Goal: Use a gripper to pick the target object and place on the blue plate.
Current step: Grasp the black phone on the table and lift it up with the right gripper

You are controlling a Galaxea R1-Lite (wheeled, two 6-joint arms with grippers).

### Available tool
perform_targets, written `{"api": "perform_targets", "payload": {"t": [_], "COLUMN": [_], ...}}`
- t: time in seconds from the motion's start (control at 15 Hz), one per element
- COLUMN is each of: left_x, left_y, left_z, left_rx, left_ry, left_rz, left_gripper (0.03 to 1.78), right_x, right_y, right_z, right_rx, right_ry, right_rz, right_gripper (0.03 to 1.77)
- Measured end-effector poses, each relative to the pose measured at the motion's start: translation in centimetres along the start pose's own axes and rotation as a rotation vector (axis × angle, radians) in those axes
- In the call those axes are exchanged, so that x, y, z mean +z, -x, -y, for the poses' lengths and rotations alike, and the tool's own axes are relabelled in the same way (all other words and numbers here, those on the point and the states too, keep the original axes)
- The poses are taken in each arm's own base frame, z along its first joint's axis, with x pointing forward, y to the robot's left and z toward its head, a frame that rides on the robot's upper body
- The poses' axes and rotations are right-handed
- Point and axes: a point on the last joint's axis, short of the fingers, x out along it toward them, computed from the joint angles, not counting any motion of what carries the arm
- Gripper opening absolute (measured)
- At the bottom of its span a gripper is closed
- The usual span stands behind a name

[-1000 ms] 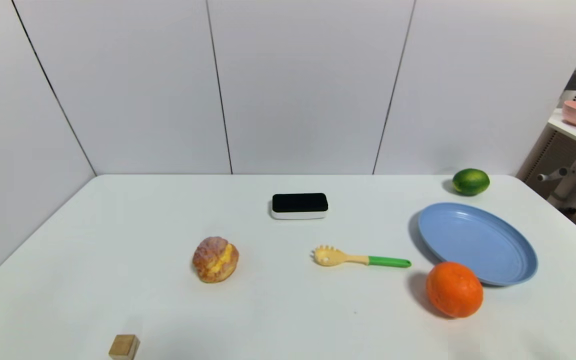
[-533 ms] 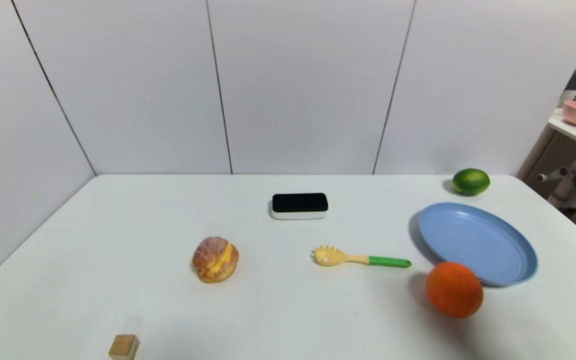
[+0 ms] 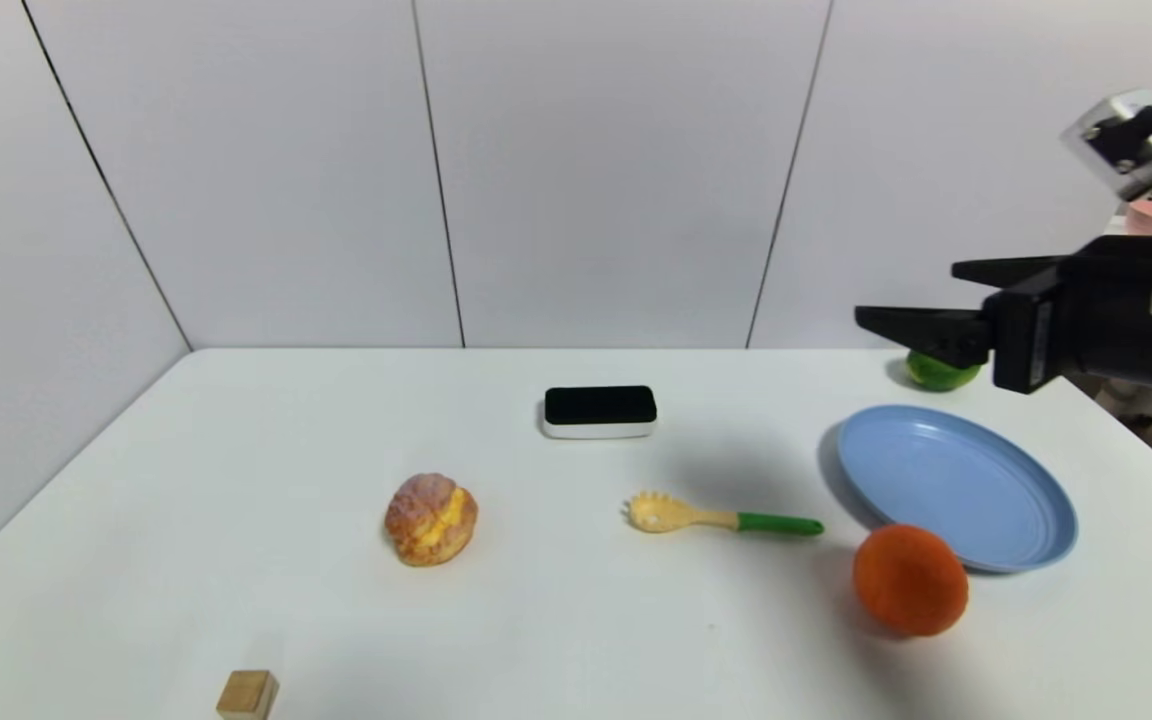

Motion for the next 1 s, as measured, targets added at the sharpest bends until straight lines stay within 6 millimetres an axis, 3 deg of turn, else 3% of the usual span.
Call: {"api": "perform_targets", "payload": {"t": [0.2, 0.53, 0.8, 1.0], "left_x": [0.0, 0.0, 0.0, 0.0], "left_y": [0.0, 0.0, 0.0, 0.0], "left_z": [0.0, 0.0, 0.0, 0.0], "left_rx": [0.0, 0.0, 0.0, 0.0], "left_ry": [0.0, 0.0, 0.0, 0.0], "left_rz": [0.0, 0.0, 0.0, 0.0], "left_gripper": [1.69, 1.69, 1.69, 1.69], "right_x": [0.7, 0.3, -1.2, -2.9], "right_y": [-3.9, -10.8, -15.6, -18.1], "right_z": [0.0, 0.4, 0.3, -0.2], "right_rx": [0.107, 0.316, 0.468, 0.594], "right_ry": [0.066, 0.174, 0.22, 0.267], "right_rz": [-0.104, -0.161, -0.184, -0.165], "right_gripper": [1.7, 1.7, 1.7, 1.7]}}
